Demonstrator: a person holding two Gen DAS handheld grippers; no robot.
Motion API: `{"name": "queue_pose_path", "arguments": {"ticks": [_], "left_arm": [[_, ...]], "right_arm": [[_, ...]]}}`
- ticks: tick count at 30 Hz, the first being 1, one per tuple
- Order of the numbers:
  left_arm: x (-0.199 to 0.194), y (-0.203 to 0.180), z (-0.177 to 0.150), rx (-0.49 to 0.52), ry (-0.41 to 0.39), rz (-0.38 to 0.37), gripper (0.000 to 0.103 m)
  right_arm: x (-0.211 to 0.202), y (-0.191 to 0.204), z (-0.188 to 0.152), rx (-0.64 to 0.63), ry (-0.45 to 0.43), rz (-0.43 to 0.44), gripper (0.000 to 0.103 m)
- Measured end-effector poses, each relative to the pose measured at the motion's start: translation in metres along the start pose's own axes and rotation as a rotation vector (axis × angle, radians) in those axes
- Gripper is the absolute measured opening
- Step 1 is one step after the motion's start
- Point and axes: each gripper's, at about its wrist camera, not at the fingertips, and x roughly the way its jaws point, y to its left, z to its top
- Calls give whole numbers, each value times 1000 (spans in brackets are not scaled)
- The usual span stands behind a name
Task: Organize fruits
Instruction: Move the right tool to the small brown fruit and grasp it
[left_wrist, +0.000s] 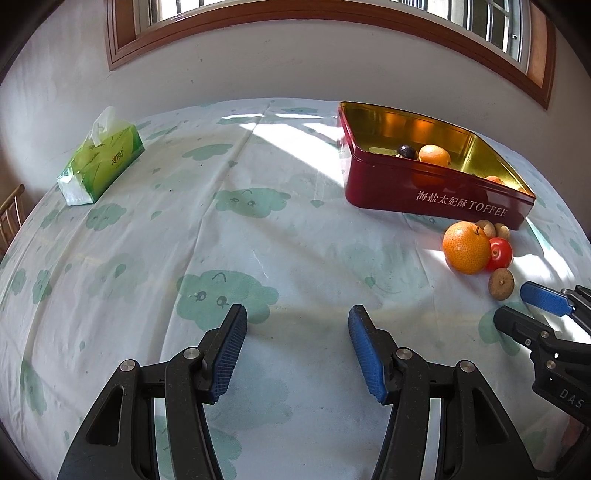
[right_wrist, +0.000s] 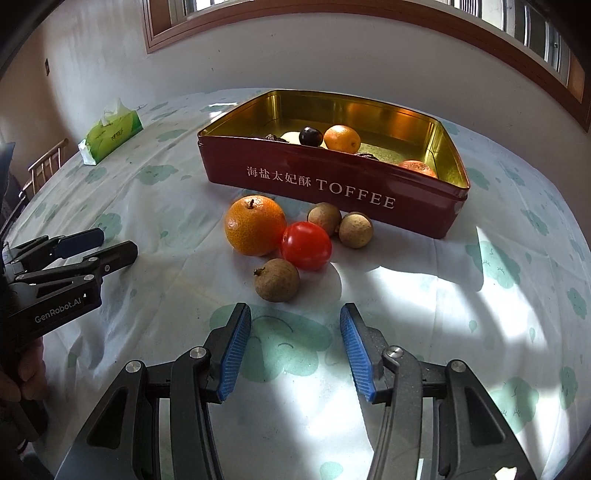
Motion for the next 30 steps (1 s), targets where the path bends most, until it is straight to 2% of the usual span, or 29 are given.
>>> {"name": "queue_pose_path", "arguments": {"ticks": [4, 11, 16, 21, 30], "left_arm": [[1, 3, 1, -12, 4, -4, 62], [1, 3, 1, -10, 4, 4, 63], [1, 1, 1, -7, 1, 19, 63], [-1, -14, -1, 28, 1, -5, 63], [0, -58, 0, 107, 1, -72, 63]], "right_arm": [[6, 8, 7, -20, -11, -10, 42], [7, 12, 8, -25, -32, -17, 24], [5, 9, 5, -14, -34, -14, 24], [-1, -4, -1, 17, -36, -25, 24], [-7, -50, -8, 107, -36, -85, 24]]}}
